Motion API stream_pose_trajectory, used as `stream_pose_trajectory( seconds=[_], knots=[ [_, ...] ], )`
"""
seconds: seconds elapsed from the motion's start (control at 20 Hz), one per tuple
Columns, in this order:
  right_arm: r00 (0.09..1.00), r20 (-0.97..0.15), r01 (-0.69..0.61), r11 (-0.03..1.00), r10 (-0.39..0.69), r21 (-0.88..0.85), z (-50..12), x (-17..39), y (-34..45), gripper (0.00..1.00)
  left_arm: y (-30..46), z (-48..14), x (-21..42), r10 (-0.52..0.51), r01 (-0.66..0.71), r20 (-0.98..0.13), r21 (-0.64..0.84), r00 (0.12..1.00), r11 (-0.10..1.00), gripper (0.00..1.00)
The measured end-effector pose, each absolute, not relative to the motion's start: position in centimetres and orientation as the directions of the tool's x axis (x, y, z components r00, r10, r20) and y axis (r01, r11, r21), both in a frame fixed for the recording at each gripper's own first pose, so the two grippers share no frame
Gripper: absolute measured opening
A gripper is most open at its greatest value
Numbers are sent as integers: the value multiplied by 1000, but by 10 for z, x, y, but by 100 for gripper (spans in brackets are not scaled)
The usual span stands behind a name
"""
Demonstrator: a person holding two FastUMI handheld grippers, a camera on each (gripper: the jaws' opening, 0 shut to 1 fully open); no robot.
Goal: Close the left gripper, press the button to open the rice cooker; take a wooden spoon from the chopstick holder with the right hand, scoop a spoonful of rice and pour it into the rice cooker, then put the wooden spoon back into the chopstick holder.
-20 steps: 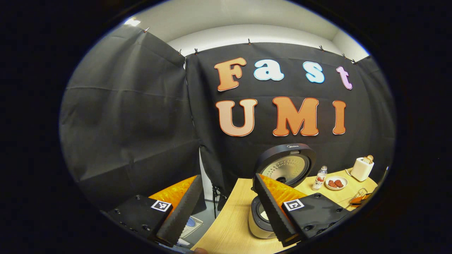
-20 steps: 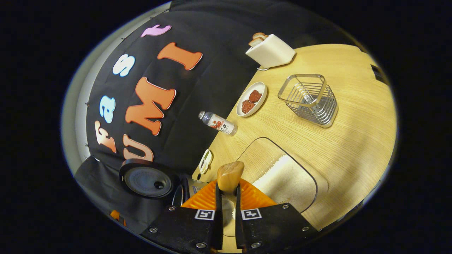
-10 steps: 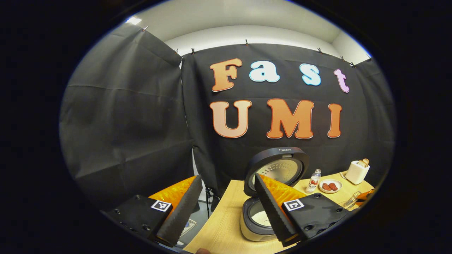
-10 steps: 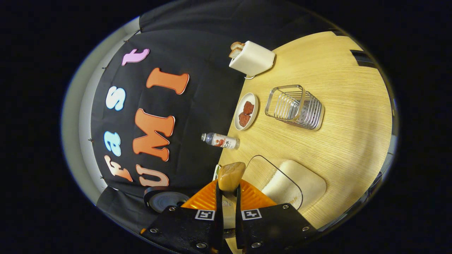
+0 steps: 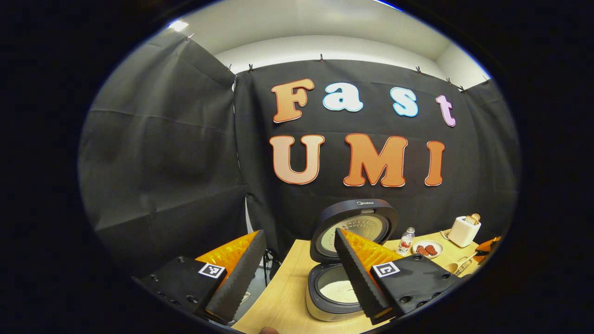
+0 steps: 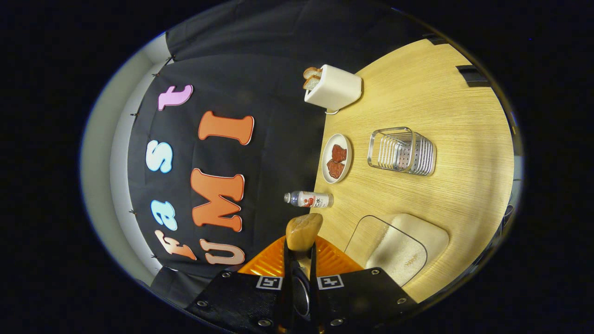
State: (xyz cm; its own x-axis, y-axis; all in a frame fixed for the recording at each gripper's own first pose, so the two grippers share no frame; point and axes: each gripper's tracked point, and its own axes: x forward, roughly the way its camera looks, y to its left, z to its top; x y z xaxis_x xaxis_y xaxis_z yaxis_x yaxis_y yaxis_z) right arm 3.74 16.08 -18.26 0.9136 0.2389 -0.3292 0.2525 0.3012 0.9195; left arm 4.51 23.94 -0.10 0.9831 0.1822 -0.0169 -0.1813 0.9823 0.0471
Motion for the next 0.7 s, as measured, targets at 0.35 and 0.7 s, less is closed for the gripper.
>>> stream_pose_trajectory(
  seconds=[0.35, 0.7],
  knots=[
    [915, -283, 202, 279, 289, 939, -143, 61, 195, 13, 234, 5, 46, 161, -161, -14, 21, 987, 987, 97],
    [890, -254, 157, 269, 380, 950, -119, 87, 255, 13, 241, 7, 41, 170, -170, -13, 32, 985, 985, 97]
  ],
)
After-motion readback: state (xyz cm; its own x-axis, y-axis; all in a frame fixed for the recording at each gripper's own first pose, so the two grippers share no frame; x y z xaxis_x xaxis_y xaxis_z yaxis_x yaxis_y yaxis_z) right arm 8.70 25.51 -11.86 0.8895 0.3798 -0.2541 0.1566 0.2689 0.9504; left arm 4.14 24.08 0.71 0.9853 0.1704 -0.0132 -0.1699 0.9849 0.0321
